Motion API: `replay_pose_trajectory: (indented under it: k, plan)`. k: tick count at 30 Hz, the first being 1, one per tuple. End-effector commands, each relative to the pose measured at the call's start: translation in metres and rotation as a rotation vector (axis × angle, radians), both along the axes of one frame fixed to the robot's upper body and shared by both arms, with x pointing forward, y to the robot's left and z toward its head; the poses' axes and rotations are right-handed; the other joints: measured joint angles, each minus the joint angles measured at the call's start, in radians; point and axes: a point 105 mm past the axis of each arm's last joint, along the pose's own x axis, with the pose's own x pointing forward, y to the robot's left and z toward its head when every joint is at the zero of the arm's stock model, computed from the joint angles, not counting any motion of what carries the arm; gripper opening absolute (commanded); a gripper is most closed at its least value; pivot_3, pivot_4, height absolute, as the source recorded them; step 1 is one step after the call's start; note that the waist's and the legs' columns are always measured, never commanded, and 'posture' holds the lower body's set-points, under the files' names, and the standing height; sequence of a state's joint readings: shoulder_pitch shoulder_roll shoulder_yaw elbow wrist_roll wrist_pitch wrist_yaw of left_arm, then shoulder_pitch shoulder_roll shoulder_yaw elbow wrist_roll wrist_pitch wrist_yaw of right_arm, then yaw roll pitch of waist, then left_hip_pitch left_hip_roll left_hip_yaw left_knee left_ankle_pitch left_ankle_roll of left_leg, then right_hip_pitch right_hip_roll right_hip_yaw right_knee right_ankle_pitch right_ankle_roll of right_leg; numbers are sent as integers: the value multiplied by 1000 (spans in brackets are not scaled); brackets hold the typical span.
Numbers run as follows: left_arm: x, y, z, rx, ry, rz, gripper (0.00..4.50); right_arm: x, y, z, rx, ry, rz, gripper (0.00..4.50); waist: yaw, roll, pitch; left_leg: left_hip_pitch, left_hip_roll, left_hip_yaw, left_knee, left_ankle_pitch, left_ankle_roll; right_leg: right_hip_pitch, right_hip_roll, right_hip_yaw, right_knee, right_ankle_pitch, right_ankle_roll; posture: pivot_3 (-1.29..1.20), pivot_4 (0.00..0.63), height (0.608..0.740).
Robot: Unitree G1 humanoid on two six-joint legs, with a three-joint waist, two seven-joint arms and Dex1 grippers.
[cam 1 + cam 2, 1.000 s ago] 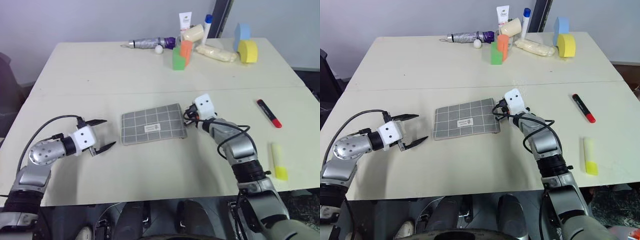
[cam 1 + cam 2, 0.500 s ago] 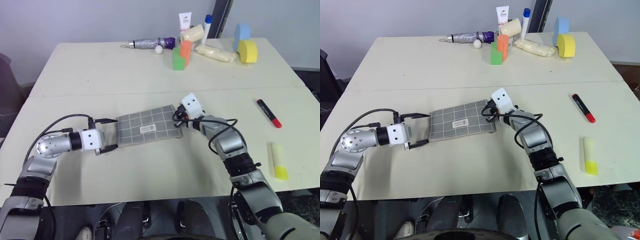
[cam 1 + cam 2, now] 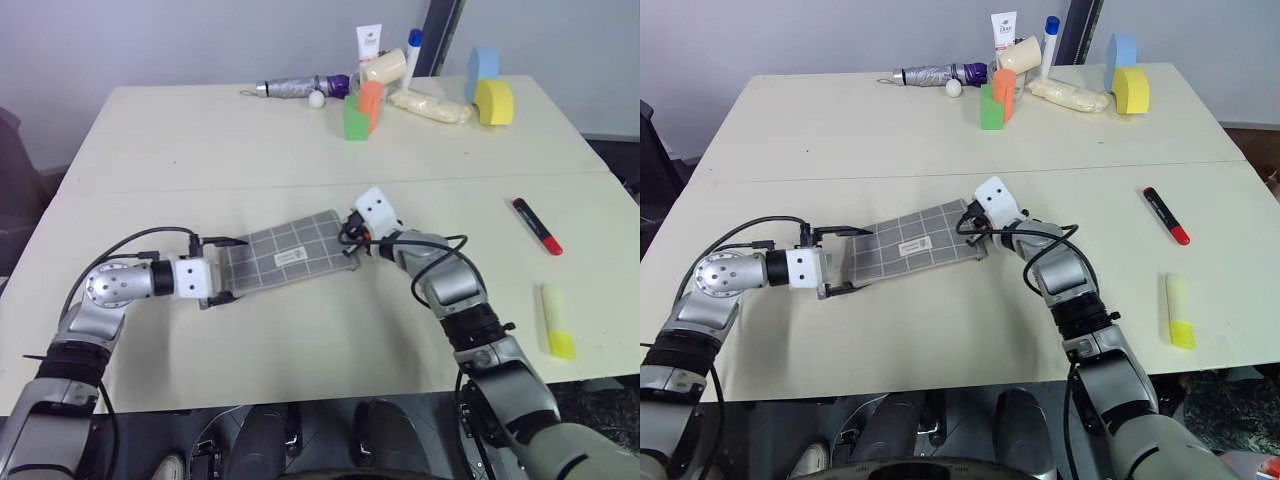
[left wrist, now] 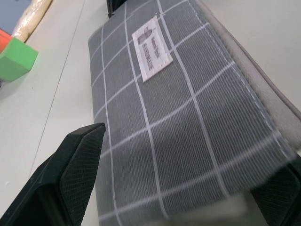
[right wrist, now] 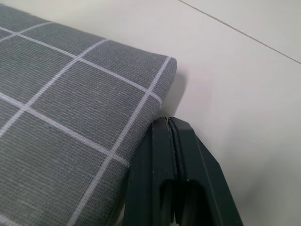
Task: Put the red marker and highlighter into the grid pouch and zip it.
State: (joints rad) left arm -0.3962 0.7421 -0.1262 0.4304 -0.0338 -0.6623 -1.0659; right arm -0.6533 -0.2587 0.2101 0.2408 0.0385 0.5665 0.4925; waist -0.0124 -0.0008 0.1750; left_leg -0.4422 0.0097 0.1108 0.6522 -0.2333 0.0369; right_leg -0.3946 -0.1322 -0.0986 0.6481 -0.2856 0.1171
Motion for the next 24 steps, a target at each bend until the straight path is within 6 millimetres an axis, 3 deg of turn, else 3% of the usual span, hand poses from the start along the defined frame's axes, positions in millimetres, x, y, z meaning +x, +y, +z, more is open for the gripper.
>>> replay_pose_trajectory:
  k: [1, 3, 6, 10, 13, 21, 24]
  plan:
    - [-10, -11, -18, 26, 72, -57, 4500, 0, 10, 12, 2, -36, 41, 31, 0, 0, 0, 0, 0, 0, 0, 0, 0, 0, 0, 0, 0, 0, 0, 0, 150, 740]
    - [-11, -14, -16, 10, 74, -60, 4500, -1, 11, 11, 2, -35, 46, 31, 0, 0, 0, 0, 0, 0, 0, 0, 0, 0, 0, 0, 0, 0, 0, 0, 150, 740]
    - [-13, -17, -14, -20, 94, -68, 3615, -1, 10, 11, 0, -36, 47, 0, -1, 0, 0, 0, 0, 0, 0, 0, 0, 0, 0, 0, 0, 0, 0, 0, 150, 740]
    - [-19, -19, -13, -48, 119, -82, 1739, 4, 1, 16, 6, -56, 8, 0, -3, 0, 0, 0, 0, 0, 0, 0, 0, 0, 0, 0, 0, 0, 0, 0, 150, 740]
    - [-18, -19, -10, -78, 134, -59, 94, 5, -8, 21, 11, -77, -15, 0, -2, 0, 0, 0, 0, 0, 0, 0, 0, -1, 0, 0, 0, 0, 0, 0, 150, 740]
    - [2, -34, 25, -391, 175, 117, 39, 12, -90, 68, 47, -227, -276, 0, 1, 0, 1, -1, 0, -1, 1, 0, 0, 0, 0, 0, 0, 0, 0, 0, 150, 740]
    - [10, -44, 37, -528, 219, 190, 39, 5, -108, 78, 30, -276, -297, 0, -2, 0, 1, -1, 0, -1, 1, 0, 0, 0, 0, 0, 0, 0, 0, 0, 150, 740]
